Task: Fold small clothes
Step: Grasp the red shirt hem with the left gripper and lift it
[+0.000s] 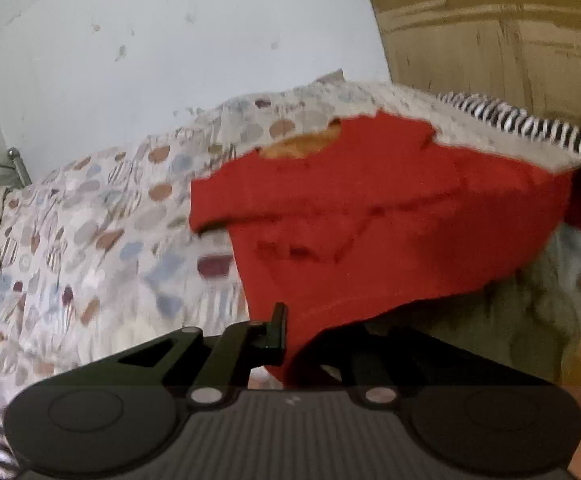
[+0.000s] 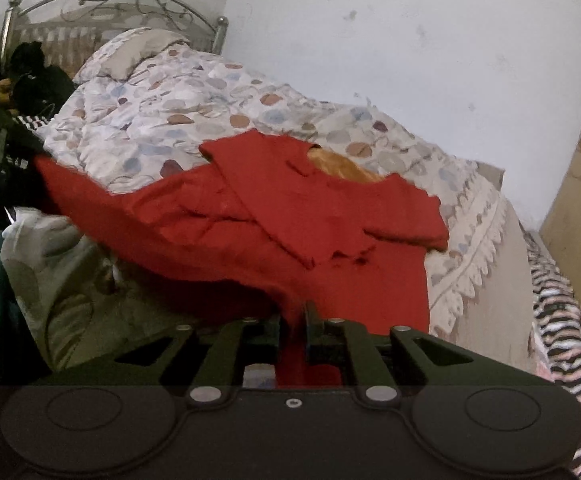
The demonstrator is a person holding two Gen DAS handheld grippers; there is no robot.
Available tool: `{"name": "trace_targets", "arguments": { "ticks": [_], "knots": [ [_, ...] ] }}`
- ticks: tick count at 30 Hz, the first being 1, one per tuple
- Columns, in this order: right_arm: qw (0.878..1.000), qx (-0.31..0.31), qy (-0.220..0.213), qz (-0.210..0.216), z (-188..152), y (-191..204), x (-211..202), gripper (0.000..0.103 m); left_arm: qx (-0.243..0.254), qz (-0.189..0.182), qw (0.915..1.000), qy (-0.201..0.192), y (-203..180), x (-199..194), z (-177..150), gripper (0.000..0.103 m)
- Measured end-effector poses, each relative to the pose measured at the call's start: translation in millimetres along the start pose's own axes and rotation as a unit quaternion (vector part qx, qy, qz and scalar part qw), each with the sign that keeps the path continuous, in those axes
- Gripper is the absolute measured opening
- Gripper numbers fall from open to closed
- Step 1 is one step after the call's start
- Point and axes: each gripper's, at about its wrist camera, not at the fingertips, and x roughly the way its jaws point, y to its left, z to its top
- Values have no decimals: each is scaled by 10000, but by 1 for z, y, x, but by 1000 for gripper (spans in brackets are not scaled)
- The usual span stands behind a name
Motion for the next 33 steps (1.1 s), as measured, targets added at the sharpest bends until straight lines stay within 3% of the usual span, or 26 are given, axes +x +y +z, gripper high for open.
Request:
{"name": "trace_targets", "arguments": {
  "ticks": [4, 6, 8, 11, 15, 20, 25, 29, 33],
  "knots": [
    [9994, 313, 80, 78, 0, -7, 5, 25, -337, -362, 9988, 33, 21, 14, 34, 9],
    [9986, 464, 127, 218, 2, -11, 7, 39, -552, -544, 9969, 133, 32, 23, 49, 9],
    [9981, 517, 86, 333, 4, -11, 5, 61, -704, -618, 9954, 218, 40, 31, 60, 9],
    [9974, 540, -70, 465, 6, -5, 0, 80, -835, -714, 9935, 304, 46, 40, 72, 9],
    [9980, 386, -195, 457, 4, 14, 3, 92, -815, -805, 9928, 345, 44, 47, 84, 9],
    [9993, -170, -240, -216, -1, 53, 30, 93, -778, -840, 9930, 283, 39, 47, 93, 9],
    [9909, -779, -351, -1044, -2, 83, 58, 91, -880, -845, 9923, 188, 41, 39, 96, 9],
    [9751, -1064, -334, -1915, -12, 80, 60, 69, -751, -637, 9951, -24, 43, 24, 87, 8],
    [9642, -1157, -381, -2357, -31, 61, 37, 50, -864, -410, 9953, -180, 45, 7, 62, 8]
  ]
}}
